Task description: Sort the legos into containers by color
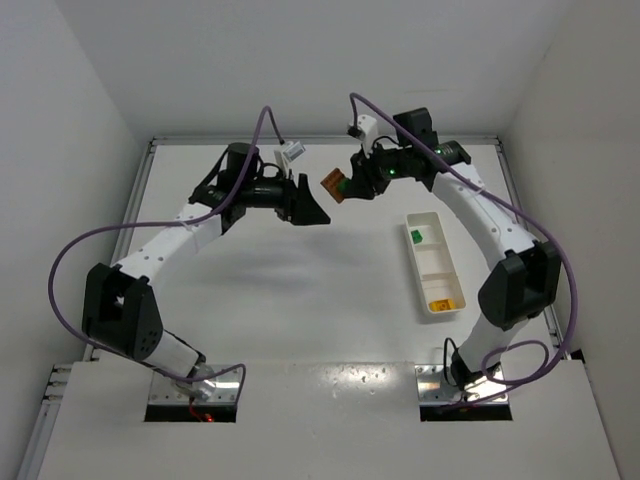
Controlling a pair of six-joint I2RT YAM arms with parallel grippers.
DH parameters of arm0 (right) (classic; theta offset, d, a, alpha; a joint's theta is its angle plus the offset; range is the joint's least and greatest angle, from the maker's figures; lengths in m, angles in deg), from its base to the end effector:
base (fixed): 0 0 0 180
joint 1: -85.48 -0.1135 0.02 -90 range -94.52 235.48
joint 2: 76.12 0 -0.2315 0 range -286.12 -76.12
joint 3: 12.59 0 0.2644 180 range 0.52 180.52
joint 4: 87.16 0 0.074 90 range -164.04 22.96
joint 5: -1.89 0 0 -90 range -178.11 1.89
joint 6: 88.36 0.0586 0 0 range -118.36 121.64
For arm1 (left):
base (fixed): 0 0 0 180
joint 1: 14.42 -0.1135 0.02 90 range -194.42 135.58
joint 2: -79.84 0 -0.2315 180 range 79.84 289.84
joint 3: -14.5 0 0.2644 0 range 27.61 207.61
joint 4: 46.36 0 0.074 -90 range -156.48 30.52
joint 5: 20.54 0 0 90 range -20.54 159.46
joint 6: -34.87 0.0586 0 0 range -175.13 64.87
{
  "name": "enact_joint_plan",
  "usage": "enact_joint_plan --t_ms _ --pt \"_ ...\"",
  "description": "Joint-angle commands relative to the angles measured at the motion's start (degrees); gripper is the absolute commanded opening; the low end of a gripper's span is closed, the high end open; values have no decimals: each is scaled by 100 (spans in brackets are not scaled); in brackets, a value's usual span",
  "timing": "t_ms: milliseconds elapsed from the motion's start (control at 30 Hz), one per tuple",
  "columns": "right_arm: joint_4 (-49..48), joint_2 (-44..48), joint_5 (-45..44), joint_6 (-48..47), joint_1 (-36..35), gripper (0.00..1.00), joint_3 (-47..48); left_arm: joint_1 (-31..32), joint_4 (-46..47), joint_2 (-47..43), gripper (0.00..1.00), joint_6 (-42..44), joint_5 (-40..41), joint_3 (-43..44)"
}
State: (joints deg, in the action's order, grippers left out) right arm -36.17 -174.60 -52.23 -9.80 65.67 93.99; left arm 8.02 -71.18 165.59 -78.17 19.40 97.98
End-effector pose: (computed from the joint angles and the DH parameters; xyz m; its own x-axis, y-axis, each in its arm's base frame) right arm 0.3693 0.1695 0.2970 -0.4930 -0.3484 -0.7972 -0.7921 0.5588 0.2456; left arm 0.3215 -0.1814 0.2831 -0.7302 0.0297 -0.6826 0.6414 0.3743 -0.6697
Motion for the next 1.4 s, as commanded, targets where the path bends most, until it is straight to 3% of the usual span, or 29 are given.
enact_joint_plan --t_ms 0,333,667,867,1033,1167,1367 --pt "-192 82 -169 -464 -119 0 93 -29 1 -305 78 -68 -214 -75" --pt "-192 531 -239 -754 -295 0 -373 -82 116 -103 73 -68 -162 -181" --pt "-17 1006 -99 -991 -356 0 -620 -310 819 177 67 -402 76 -68" --pt "54 1120 -283 -1115 -471 0 -848 -415 1179 459 67 -622 -451 117" --pt "54 1120 -546 -1238 -594 0 -901 -415 1468 460 76 -745 -1048 117" --pt "1 1006 -652 -1299 -594 0 -954 -355 1548 565 76 -745 -1602 65" --pt "1 944 -600 -1360 -594 0 -954 -301 1548 372 76 -569 -1550 -67"
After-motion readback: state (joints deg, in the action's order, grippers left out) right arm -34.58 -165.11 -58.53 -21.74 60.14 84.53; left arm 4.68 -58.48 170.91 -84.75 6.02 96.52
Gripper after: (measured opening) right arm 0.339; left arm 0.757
